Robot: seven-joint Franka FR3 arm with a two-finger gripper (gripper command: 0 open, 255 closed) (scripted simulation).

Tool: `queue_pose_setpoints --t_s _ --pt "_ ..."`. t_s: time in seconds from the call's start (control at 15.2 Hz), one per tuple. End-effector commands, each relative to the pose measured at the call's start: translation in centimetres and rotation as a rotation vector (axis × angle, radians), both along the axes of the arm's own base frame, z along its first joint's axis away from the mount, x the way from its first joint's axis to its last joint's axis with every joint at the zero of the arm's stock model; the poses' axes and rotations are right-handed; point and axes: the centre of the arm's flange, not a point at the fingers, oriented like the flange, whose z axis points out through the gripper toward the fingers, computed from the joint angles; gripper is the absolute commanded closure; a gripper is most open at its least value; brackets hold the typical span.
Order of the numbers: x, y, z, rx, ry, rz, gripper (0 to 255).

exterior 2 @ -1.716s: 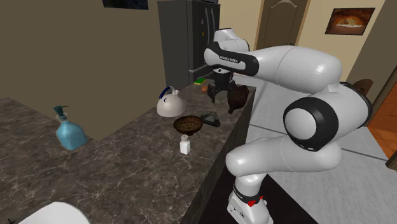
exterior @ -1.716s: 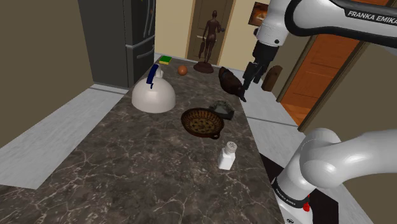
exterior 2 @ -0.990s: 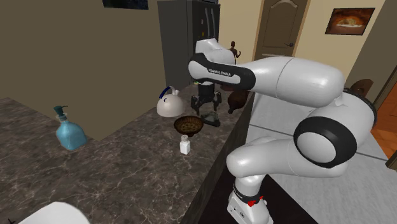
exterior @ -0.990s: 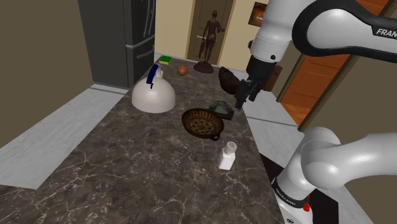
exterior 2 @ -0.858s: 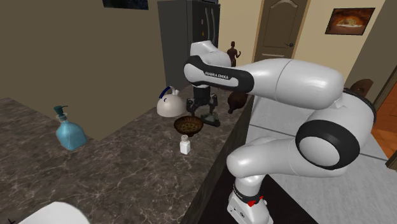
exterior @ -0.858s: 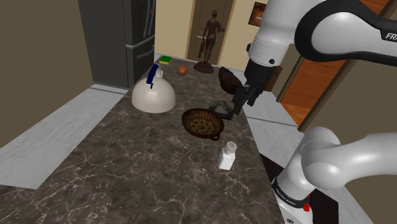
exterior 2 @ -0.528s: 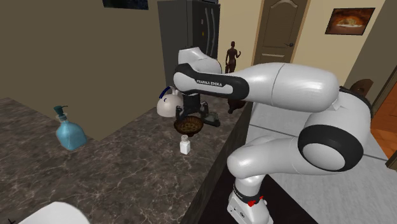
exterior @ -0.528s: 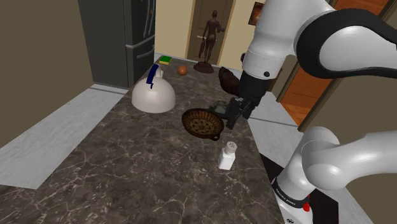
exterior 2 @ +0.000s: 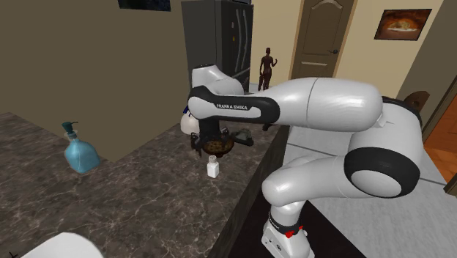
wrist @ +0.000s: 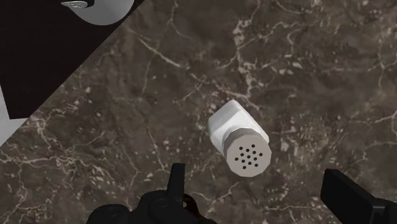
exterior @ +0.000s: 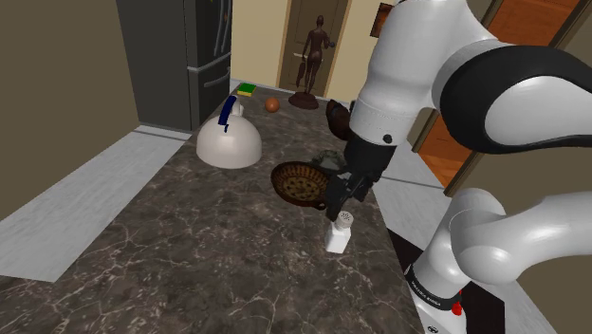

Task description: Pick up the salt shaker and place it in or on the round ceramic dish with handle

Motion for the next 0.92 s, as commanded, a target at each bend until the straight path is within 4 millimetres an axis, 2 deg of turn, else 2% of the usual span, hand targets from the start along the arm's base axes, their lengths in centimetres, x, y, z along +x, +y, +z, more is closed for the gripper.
queue_pose_setpoints --t_s 0.0,0.13,0.66,0.73,0.86 --pt "-0.1 0.0 -1.1 0.000 0.000 0.000 0" --pt "-0.1 -0.1 -2.4 0.000 0.000 0.000 0" --pt "-0.1 -0.1 -2.4 0.000 0.000 0.000 0" --pt "-0.1 -0.1 -2.4 0.000 0.000 0.000 255" --pt "-0.1 -0.1 -2.4 0.000 0.000 0.000 255"
